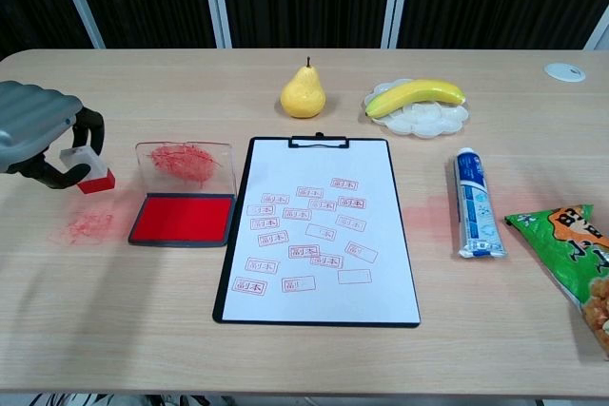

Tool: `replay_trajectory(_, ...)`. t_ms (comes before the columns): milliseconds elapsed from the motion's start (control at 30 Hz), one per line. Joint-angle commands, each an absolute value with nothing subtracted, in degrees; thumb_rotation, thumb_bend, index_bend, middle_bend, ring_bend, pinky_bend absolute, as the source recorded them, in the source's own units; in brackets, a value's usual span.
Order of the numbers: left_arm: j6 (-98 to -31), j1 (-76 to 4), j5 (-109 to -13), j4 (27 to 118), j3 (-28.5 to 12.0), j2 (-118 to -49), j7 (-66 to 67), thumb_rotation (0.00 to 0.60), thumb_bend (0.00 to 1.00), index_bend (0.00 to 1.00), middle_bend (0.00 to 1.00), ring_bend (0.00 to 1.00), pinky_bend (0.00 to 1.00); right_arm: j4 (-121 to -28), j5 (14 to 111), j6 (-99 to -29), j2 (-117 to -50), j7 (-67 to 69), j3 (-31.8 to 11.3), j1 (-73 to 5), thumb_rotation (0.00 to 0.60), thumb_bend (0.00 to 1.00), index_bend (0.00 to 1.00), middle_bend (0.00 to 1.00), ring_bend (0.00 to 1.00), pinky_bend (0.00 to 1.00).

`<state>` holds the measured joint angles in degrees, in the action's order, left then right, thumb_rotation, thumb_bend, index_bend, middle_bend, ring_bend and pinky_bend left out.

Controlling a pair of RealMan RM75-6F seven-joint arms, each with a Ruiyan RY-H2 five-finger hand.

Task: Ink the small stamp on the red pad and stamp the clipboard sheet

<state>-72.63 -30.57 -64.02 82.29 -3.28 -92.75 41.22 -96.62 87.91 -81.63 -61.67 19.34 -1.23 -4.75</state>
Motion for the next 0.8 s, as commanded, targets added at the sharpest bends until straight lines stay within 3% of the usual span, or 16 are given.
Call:
replay_trajectory(33, -73.1, -30.5, -66.1, 82.7, -2.6, -92.6, 40.5, 0.6, 0.58, 0.74, 0.79, 0.94, 1.0, -96.6, 87.9, -81.6, -61.7, 19.4, -1.2, -4.7, 0.6, 0.14, 0.09, 0.0, 0.0, 0.22)
replay_trajectory(267, -72.8, -30.5, -68.2, 83.8, -2.2, -93.3, 40.9, 0.6, 0.58, 0.77, 0.84, 0.94, 1.0, -96.6, 87.9, -81.6, -61.6, 19.4, -1.3, -4.7, 0.6, 0.14, 0.09, 0.0, 0.0, 0.22)
replay_trajectory(800, -69.6, -31.8, -66.7, 84.1, -3.4, -97.0, 44.8, 0.6, 0.58, 0.78, 0.84, 0.94, 1.0, -96.6, 87.4, -81.1, -61.5, 19.9, -1.4, -4.9, 0.6, 0.14, 0.09, 0.0, 0.0, 0.22)
